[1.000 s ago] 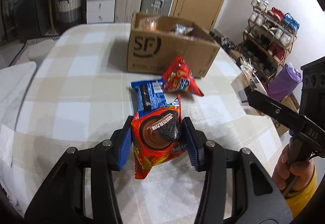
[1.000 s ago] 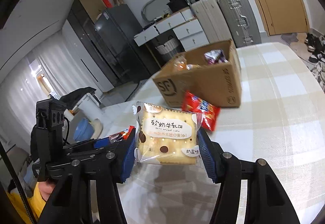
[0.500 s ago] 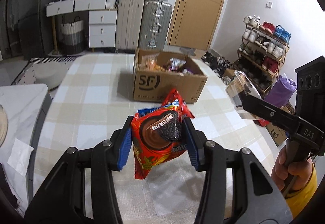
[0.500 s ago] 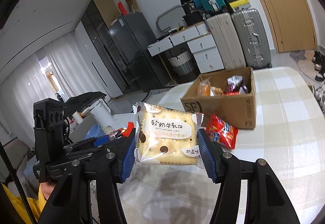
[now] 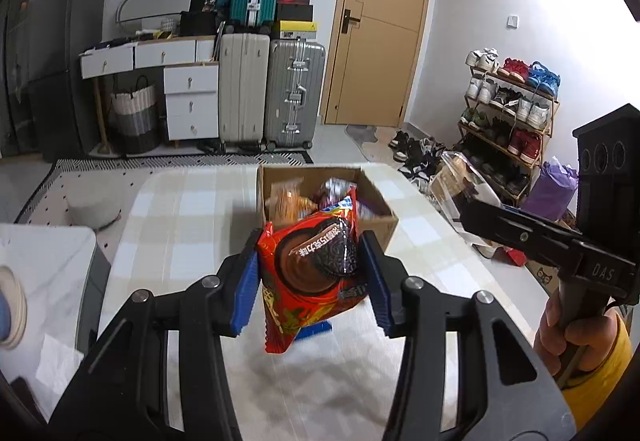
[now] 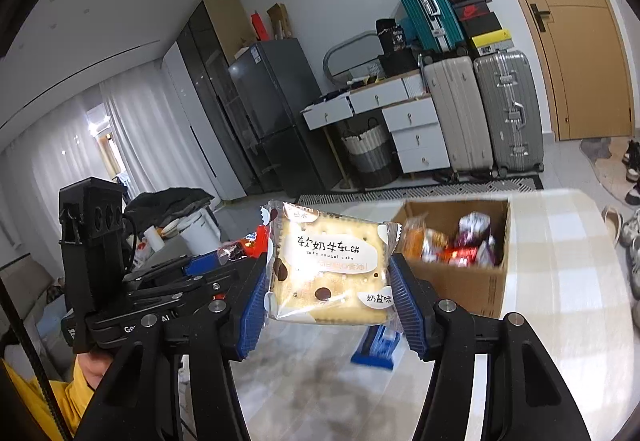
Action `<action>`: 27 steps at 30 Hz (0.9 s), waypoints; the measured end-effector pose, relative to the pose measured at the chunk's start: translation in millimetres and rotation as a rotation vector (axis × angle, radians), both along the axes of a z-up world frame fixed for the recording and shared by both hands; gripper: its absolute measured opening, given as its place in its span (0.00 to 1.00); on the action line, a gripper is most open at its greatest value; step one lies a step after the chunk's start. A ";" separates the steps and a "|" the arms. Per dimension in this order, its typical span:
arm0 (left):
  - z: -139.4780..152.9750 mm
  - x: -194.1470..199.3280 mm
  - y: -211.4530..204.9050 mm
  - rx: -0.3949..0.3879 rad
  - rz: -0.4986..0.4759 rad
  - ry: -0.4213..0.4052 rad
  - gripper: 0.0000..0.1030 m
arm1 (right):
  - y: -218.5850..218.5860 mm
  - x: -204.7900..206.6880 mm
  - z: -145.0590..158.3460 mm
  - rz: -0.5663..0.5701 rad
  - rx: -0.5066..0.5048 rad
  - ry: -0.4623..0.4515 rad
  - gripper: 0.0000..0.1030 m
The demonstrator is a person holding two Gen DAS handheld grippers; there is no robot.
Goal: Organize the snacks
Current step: 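Carry the red cookie pack and cream sandwich pack over the box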
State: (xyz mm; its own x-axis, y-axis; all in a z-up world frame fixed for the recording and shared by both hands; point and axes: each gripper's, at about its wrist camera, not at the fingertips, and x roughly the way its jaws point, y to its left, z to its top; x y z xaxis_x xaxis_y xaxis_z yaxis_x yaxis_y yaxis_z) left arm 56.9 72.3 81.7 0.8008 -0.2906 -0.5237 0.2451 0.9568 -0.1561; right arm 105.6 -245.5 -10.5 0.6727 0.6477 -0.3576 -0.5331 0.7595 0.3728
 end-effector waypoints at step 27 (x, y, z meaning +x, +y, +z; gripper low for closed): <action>-69.5 282.9 -84.5 -0.024 -0.065 0.197 0.43 | -18.5 176.9 -13.2 -0.091 -0.047 0.130 0.56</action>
State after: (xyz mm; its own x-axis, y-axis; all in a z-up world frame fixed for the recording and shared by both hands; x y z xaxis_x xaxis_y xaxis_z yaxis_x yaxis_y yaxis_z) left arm 339.7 -12.2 12.2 0.6626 -0.3528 -0.6607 0.2685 0.9354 -0.2301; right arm 282.5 -264.0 -23.7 0.6742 0.5666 -0.4738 -0.4110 0.8208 0.3967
